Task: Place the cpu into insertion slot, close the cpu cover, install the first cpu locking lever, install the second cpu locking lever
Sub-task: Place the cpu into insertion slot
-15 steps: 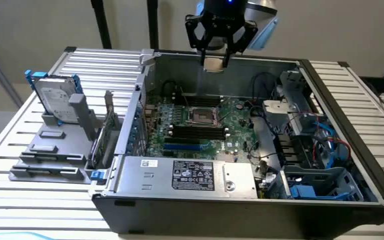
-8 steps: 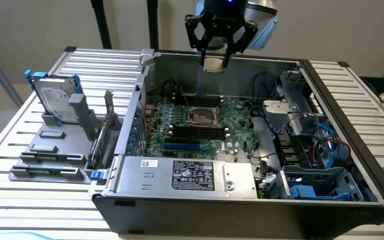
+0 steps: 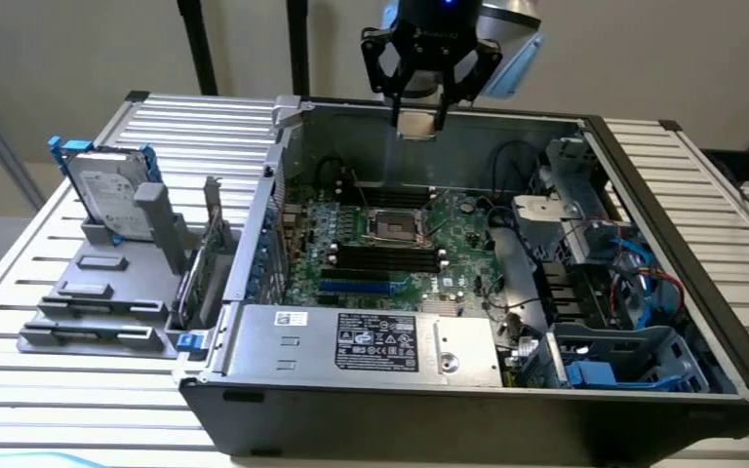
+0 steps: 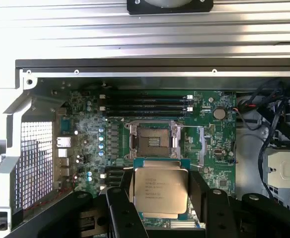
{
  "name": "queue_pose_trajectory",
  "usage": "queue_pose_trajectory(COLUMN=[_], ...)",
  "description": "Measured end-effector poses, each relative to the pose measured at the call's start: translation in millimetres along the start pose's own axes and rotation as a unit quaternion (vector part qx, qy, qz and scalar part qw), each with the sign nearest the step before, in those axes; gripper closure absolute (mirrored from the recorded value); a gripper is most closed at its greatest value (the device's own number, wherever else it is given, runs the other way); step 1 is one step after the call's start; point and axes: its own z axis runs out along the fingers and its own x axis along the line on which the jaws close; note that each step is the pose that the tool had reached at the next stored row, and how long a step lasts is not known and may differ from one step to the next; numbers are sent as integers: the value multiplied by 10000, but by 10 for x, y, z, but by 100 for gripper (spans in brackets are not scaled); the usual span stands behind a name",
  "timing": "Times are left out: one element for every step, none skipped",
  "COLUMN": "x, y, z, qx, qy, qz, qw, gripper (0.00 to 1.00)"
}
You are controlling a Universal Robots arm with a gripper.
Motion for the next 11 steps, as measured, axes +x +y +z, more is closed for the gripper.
queue_pose_trajectory(x=[0, 1, 2, 2, 3, 3, 2, 2, 2, 2, 2], y=[27, 59, 90, 115, 132, 139, 138, 137, 137, 136, 135], z=[4, 8, 13, 19, 29, 39, 49, 59, 68, 77, 86], qx=[1, 4, 11, 27, 49, 68, 77, 77, 76, 75, 73], qy=[0, -1, 0, -1, -2, -3, -5, -11, -18, -25, -32], qz=[-1, 0, -1, 0, 2, 11, 40, 107, 192, 277, 366], qw=[10000, 10000, 10000, 10000, 10000, 10000, 10000, 9999, 9998, 9996, 9993], gripper=[46, 46, 46, 46, 46, 46, 46, 46, 46, 46, 46])
